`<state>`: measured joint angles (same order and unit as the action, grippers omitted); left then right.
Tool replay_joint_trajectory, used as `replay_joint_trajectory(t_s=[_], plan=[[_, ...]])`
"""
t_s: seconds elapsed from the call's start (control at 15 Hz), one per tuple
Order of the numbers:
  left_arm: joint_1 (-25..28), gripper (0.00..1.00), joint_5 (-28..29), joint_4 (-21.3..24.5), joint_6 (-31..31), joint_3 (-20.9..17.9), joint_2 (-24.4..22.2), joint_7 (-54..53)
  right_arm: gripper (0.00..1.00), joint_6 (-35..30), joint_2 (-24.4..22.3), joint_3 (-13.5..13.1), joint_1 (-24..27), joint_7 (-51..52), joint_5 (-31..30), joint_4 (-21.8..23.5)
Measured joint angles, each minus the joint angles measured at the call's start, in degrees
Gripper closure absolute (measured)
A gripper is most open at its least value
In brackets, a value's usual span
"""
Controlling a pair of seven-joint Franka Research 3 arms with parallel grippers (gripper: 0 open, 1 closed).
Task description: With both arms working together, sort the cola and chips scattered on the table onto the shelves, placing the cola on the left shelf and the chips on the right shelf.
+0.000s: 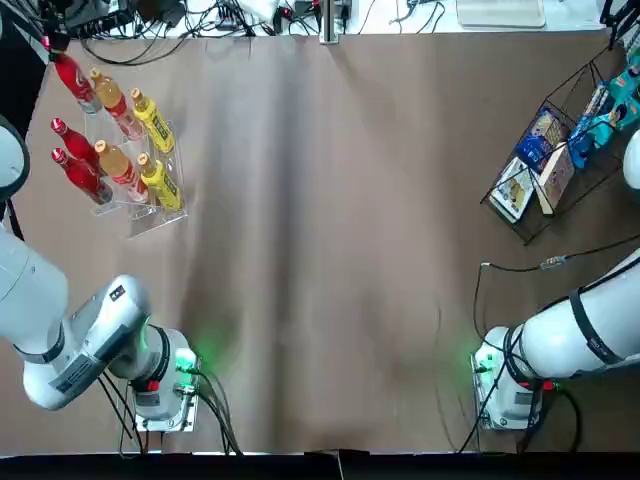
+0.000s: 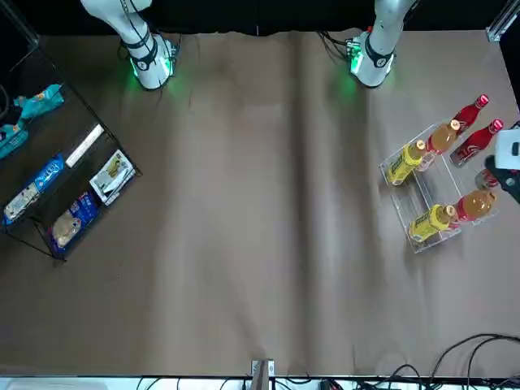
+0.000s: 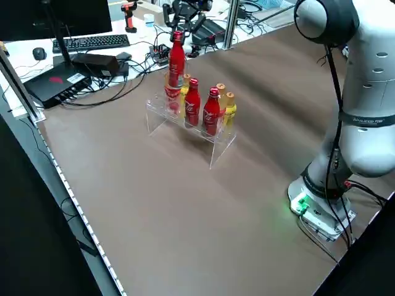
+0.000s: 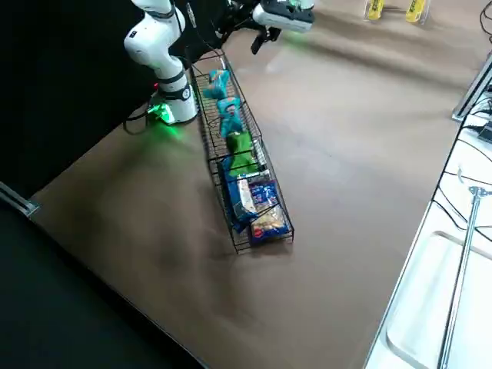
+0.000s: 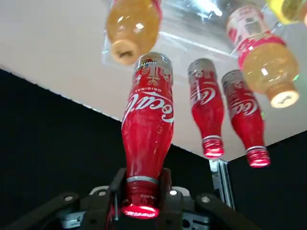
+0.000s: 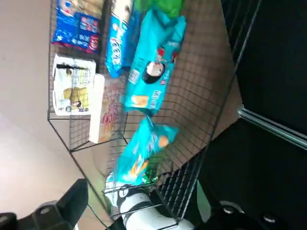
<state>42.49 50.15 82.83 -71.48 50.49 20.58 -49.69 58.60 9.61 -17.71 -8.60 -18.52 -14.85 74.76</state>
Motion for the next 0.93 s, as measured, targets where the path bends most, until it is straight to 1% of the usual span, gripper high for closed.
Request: replay_joint_trajectory(t_s=[0.33,0.53,0.67,0.93], plan=[[1.81,0.68,0.6,0.17,-0.63,-0.08,0.69,-0.02,0.0,6.26,1.03,0.09,0.18,-0.04,9.89,0.05],[3.01,0.68,0.6,0.8,-2.66,-0.13,2.68,-0.05,0.0,10.0,3.18,0.45,0.09,-0.33,15.97,0.08],[3.61,0.68,0.6,1.22,-3.66,-0.16,4.36,-0.05,0.0,10.96,4.76,0.45,0.11,-0.44,20.1,0.09],[3.76,0.68,0.6,1.77,-3.86,-0.12,5.88,-0.05,0.0,11.79,6.38,0.47,0.25,-0.38,22.83,0.09]])
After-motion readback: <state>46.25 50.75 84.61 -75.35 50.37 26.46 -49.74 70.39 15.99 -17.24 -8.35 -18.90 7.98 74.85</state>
